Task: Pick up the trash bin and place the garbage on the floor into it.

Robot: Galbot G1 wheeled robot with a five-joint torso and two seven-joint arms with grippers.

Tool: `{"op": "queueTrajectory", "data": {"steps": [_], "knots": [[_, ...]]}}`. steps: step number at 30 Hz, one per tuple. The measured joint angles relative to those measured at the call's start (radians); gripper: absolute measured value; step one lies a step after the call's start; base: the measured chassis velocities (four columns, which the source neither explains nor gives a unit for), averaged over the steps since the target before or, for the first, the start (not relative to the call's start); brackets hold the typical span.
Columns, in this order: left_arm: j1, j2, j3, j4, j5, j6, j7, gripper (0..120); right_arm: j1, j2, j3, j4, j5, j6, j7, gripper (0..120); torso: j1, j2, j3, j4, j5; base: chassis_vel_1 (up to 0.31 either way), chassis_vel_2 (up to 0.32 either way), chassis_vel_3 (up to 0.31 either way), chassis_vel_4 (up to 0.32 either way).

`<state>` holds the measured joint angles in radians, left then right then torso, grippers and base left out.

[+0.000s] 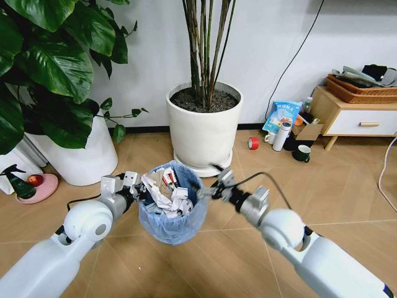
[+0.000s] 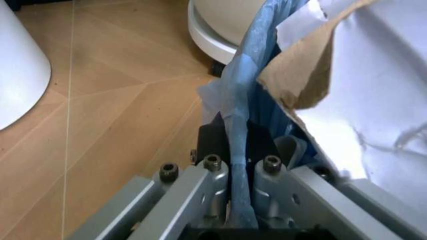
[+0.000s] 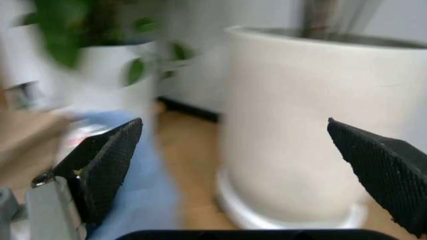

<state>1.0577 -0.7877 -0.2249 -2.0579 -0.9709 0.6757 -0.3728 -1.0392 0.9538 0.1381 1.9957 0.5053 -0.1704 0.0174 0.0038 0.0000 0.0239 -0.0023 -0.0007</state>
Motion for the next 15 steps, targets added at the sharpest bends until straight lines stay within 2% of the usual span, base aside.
{"op": "queueTrajectory", "data": {"steps": [3,8,15], "knots": [[0.019,-0.005,-0.014,-0.007,0.021,-0.003,0.0,0,-0.054,0.028,0.092,0.005,-0.032,-0.006,0.057,100,0.0,0.0,0.0,0.0001,0.0,0.0,0.0,0.0,0.0],[0.037,-0.011,-0.029,-0.014,0.052,-0.009,0.002,0,-0.122,0.067,0.155,0.032,-0.082,-0.017,0.132,100,0.0,0.0,0.0,0.0001,0.0,0.0,0.0,0.0,0.0],[0.061,-0.016,-0.047,-0.034,0.075,-0.015,0.003,0,-0.331,0.204,0.31,0.112,-0.242,-0.013,0.149,100,0.0,0.0,0.0,-0.0003,-0.0002,0.0,0.0,0.0,0.0]]}}
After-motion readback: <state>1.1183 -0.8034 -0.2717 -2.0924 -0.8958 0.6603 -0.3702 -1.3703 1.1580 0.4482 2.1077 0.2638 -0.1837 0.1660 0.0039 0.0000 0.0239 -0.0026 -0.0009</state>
